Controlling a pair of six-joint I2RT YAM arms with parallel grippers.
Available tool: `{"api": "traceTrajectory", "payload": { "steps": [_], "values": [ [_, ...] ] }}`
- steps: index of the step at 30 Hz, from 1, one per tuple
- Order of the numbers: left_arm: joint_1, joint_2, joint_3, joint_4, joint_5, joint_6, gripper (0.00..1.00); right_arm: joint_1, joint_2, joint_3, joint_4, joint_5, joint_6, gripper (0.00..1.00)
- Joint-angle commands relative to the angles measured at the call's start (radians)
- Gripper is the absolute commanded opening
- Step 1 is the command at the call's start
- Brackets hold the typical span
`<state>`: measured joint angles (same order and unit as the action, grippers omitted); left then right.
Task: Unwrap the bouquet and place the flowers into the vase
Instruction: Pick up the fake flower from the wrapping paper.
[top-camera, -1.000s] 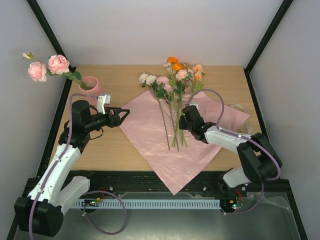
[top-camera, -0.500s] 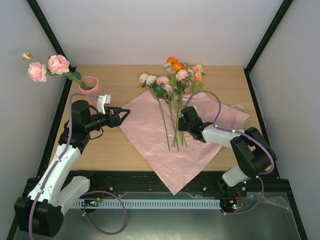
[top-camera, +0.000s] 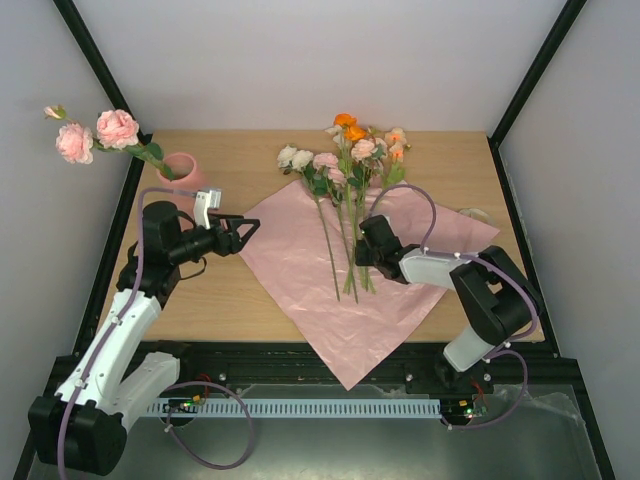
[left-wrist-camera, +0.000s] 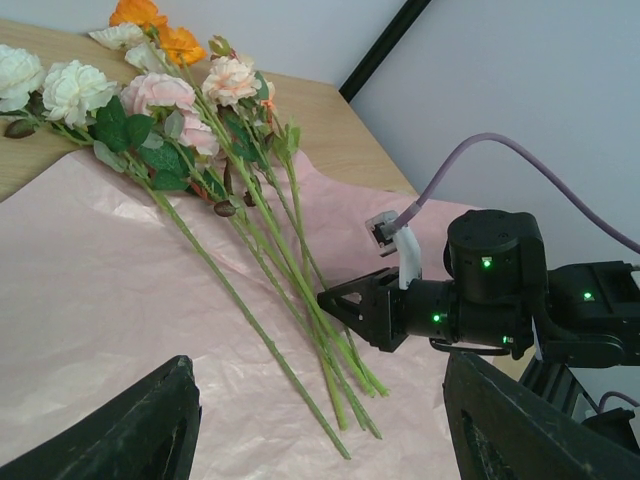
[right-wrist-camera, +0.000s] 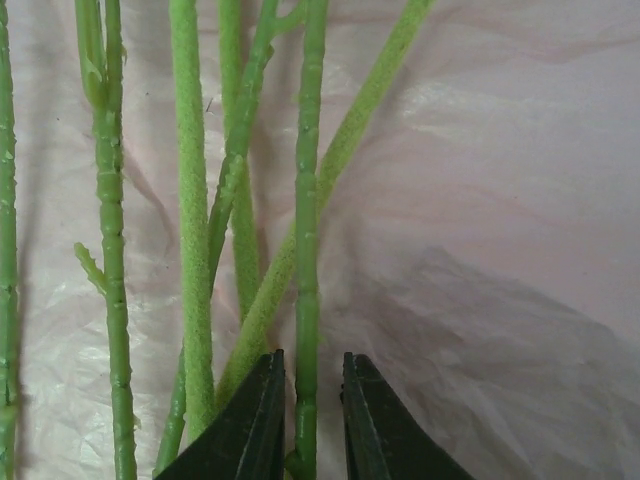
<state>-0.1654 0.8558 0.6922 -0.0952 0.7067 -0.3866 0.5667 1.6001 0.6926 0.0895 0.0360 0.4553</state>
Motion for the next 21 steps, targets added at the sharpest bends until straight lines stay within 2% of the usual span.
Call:
{"api": "traceTrajectory", "payload": {
  "steps": [1, 11, 21],
  "values": [
    [-0.003, -0.018, -0.014, 0.027, 0.013, 0.004, 1.00, -0.005, 0.012, 0.013, 0.017, 0.000, -0.009, 0.14],
    [-0.003, -0.014, -0.015, 0.023, 0.004, 0.007, 1.00, -0.005, -0.021, -0.001, 0.015, 0.003, -0.005, 0.02],
    [-0.003, -0.034, -0.009, -0.001, -0.058, 0.009, 1.00, -0.005, -0.137, -0.036, 0.009, 0.041, 0.019, 0.01]
  ]
}}
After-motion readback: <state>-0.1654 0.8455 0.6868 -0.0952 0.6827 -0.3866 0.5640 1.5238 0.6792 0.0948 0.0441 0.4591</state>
